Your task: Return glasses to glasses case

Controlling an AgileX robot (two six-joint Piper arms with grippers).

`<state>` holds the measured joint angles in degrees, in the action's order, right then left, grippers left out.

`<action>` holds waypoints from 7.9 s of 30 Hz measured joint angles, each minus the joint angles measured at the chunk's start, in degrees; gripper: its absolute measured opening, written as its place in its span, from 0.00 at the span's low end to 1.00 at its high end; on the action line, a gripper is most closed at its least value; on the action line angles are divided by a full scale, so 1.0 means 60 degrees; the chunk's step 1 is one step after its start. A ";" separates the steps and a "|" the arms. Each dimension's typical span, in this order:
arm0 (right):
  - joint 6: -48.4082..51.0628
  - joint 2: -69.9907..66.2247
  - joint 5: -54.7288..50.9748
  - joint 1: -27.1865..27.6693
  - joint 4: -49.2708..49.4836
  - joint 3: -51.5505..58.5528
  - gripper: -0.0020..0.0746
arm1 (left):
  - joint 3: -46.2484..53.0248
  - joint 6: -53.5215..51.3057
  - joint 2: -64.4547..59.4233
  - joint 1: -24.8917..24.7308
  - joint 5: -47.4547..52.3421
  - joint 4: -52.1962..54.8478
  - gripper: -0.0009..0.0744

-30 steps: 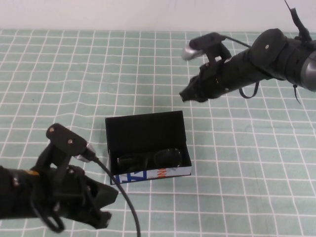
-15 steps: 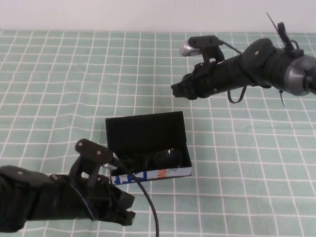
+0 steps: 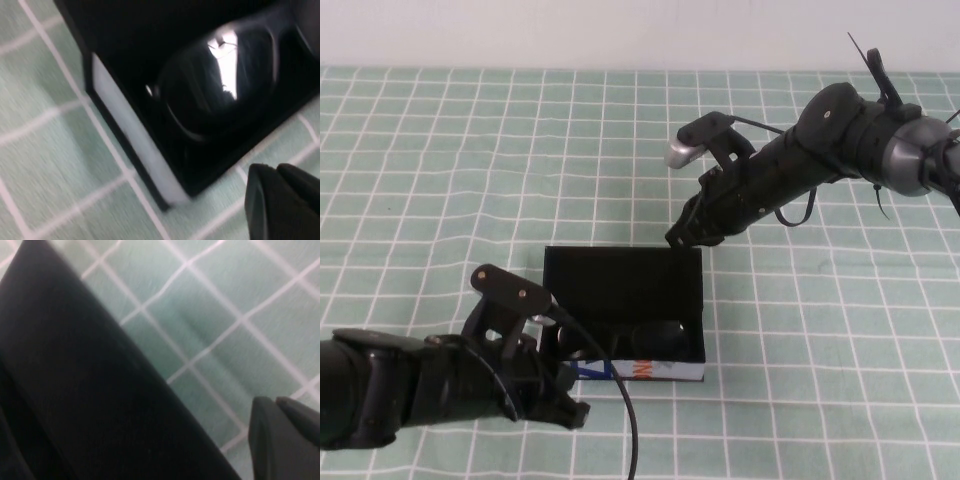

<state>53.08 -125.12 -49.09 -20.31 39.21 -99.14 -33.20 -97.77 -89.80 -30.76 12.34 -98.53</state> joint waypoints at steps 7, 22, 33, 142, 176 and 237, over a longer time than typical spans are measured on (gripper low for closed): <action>0.0006 0.0000 -0.0274 0.0000 -0.0132 0.0000 0.01 | -0.0214 -0.0074 -0.0005 -0.0001 0.0045 -0.0047 0.00; 0.0043 0.0000 -0.0251 0.0000 0.0187 0.0000 0.01 | -0.0214 -0.0074 -0.0387 -0.0001 0.0569 -0.0047 0.01; 0.1332 0.0088 -0.1117 0.0000 0.0839 -0.0056 0.01 | -0.0327 -0.0074 -0.1151 0.0002 0.1301 -0.0143 0.01; -0.8847 1.7650 0.4777 -0.0567 -0.6860 1.4174 0.01 | -0.3288 0.7414 0.6772 0.2206 0.7942 0.9320 0.01; -0.8847 1.7657 0.4723 -0.0567 -0.6319 1.4579 0.01 | -0.1641 0.7418 0.9805 0.3330 0.4570 0.8619 0.01; -0.8847 1.7657 0.4740 -0.0567 -0.6319 1.4579 0.01 | 0.5774 1.6832 1.5055 0.3330 0.1326 1.7416 0.01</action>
<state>0.00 -19.17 -20.65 -23.71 1.30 -11.67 1.45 3.22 0.53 -10.79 20.30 5.96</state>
